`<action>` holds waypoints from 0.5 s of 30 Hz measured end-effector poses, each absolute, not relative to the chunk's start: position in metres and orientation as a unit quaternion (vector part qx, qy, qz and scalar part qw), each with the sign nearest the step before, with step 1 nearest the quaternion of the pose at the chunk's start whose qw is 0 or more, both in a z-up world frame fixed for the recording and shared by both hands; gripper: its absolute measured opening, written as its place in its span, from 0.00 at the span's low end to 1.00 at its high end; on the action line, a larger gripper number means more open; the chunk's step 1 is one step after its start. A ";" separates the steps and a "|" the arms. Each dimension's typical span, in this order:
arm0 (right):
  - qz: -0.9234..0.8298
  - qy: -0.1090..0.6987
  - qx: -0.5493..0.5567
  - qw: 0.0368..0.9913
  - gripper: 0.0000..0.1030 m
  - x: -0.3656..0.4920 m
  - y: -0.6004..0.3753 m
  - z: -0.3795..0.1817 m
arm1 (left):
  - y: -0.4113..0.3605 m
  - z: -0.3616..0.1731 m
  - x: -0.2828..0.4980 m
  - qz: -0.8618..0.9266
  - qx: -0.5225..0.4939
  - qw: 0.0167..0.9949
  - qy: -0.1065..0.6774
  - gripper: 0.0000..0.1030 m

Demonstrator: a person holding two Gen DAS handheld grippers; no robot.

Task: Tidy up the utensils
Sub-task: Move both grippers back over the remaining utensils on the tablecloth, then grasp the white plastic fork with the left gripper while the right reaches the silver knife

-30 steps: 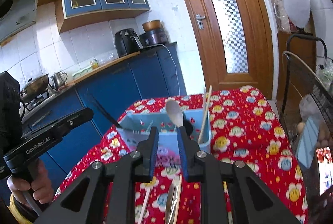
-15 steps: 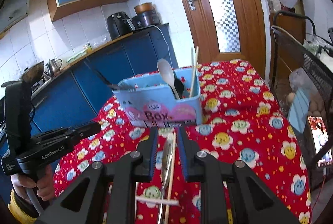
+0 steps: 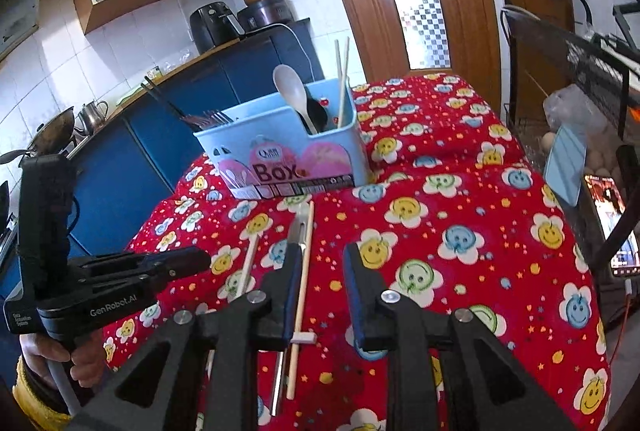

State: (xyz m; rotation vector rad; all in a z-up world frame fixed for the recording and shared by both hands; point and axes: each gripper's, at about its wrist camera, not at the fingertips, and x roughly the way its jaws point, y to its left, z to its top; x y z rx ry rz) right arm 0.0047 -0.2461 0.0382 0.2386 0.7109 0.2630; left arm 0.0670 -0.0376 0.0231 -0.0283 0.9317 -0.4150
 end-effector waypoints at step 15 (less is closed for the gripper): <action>0.122 0.354 0.133 0.918 0.23 0.005 -0.264 0.026 | -0.065 -0.007 0.087 -0.190 -0.007 0.835 0.517 0.11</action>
